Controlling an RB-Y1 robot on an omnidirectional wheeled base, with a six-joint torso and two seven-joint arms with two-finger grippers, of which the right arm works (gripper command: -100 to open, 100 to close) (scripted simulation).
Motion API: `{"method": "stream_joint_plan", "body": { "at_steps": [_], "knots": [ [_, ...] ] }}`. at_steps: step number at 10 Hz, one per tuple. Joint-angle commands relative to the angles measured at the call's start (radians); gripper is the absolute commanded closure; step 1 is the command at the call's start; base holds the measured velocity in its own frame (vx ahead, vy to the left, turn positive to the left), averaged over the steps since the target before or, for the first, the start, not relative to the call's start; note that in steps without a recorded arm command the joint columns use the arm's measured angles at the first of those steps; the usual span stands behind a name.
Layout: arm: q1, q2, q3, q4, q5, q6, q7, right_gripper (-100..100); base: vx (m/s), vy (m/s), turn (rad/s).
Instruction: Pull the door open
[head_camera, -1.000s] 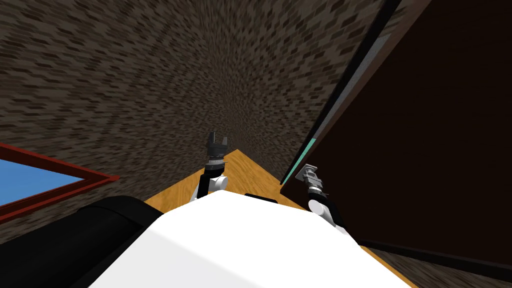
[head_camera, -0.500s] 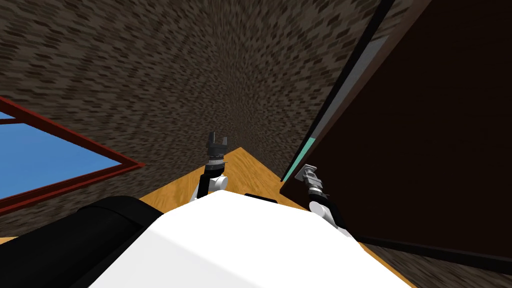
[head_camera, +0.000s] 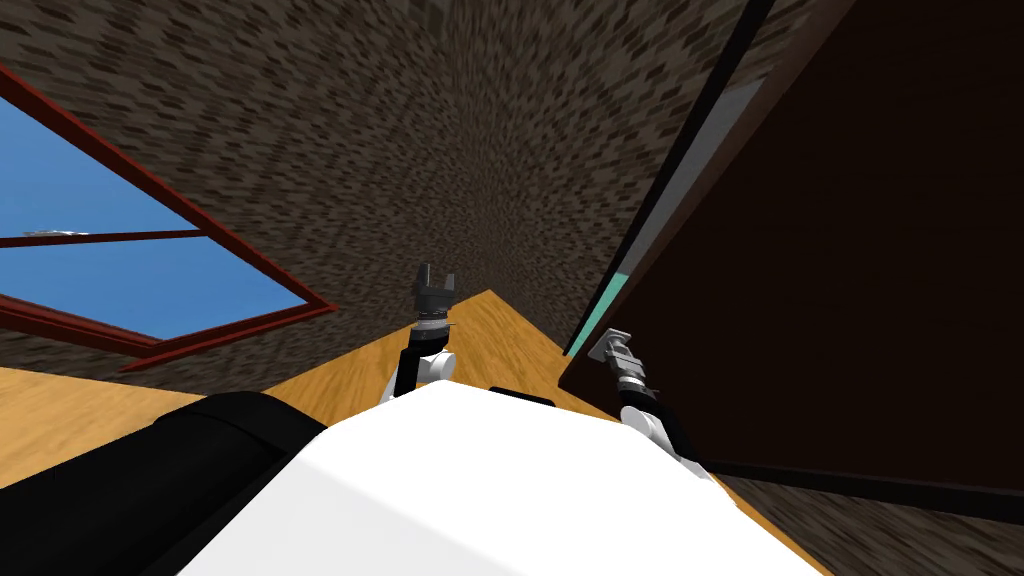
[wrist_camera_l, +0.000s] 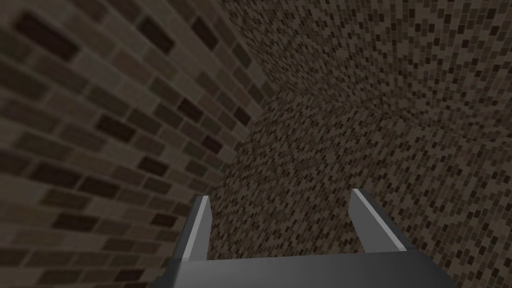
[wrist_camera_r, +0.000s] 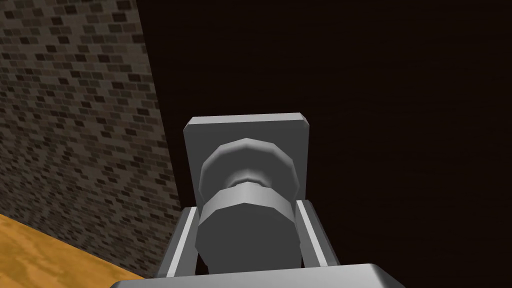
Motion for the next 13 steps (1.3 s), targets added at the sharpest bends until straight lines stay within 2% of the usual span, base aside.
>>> {"method": "stream_joint_plan", "body": {
  "at_steps": [1, 2, 7, 10, 11, 13],
  "knots": [
    [0.0, 0.0, 0.0, 0.0, 0.0, 0.0, 0.0, 100, -0.113, -0.023, 0.049],
    [0.005, -0.013, 0.017, -0.003, 0.008, -0.006, -0.018, 100, -0.147, -0.008, 0.15],
    [0.014, -0.058, 0.052, -0.014, 0.029, -0.031, -0.067, 100, -0.236, -0.039, 0.138],
    [0.019, -0.08, 0.07, -0.02, 0.04, -0.044, -0.091, 100, -0.197, -0.056, 0.111],
    [0.019, -0.074, 0.068, -0.015, 0.037, -0.037, -0.085, 100, -0.092, -0.025, 0.041],
    [0.025, -0.093, 0.087, -0.019, 0.047, -0.05, -0.108, 100, -0.171, -0.02, 0.132]
  ]
}}
